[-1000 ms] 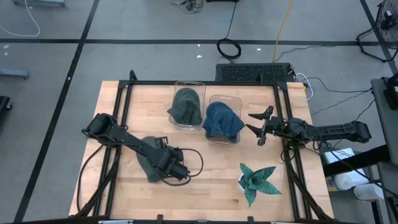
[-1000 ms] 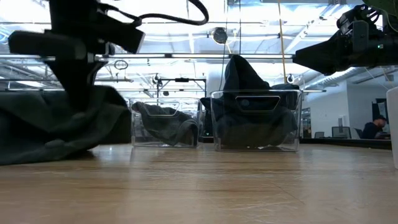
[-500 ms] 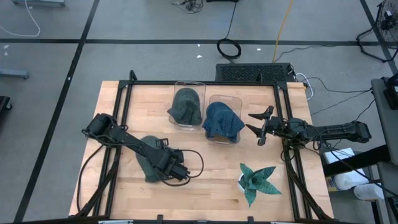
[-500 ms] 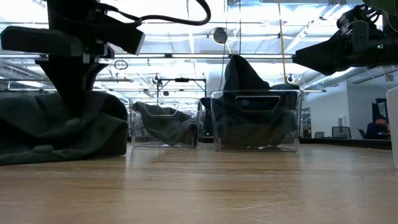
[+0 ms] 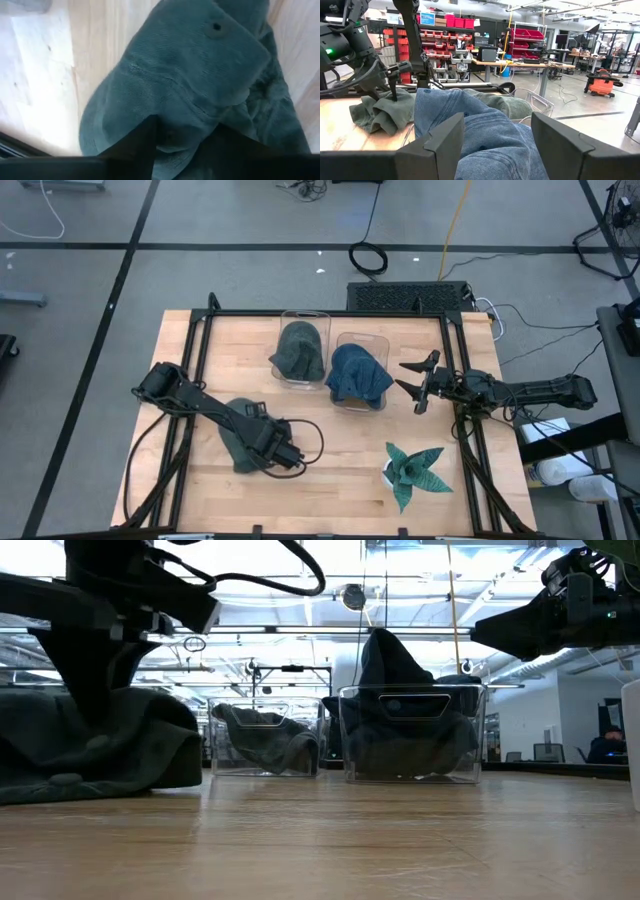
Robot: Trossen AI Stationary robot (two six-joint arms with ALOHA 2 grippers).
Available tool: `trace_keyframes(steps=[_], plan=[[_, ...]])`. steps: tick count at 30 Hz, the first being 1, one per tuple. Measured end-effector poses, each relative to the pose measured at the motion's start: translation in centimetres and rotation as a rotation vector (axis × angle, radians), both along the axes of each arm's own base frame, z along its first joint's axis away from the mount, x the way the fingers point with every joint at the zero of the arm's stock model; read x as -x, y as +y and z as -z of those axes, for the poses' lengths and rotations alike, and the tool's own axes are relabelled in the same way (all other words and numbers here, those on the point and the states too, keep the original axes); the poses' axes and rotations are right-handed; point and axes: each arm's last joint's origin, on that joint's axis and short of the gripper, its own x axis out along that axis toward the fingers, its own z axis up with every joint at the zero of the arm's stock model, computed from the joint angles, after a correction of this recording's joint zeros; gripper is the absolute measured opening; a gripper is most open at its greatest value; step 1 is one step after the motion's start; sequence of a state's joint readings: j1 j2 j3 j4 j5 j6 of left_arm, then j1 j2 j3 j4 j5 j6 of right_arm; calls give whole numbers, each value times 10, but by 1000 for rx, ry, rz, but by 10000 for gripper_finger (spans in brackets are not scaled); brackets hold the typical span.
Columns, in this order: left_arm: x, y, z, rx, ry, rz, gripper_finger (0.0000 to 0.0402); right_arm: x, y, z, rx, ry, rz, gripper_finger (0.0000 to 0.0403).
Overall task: Pick & Place hat
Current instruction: Put the top black cap into the left transparent bin, then put the black cap into the left transparent bin
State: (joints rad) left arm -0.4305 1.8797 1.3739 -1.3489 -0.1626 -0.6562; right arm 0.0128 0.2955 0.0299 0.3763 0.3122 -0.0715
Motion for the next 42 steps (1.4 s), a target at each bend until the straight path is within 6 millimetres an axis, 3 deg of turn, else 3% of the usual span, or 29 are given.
trace_keyframes(steps=[3,9,12,17,23,33,42], plan=[[1,0,0,-4,14,-11,122,0,0,0,0,0,0,222],[2,1,-1,-4,18,-9,14,0,0,0,0,0,0,222],[2,1,-4,5,39,-15,16,0,0,0,0,0,0,222],[3,3,-27,-30,88,-66,7,0,0,0,0,0,0,222],[-6,2,-48,-27,6,-101,14,0,0,0,0,0,0,222],[-10,2,-63,4,-41,-67,5,0,0,0,0,1,0,222],[8,1,-120,125,-211,-38,5,0,0,0,0,1,0,222]])
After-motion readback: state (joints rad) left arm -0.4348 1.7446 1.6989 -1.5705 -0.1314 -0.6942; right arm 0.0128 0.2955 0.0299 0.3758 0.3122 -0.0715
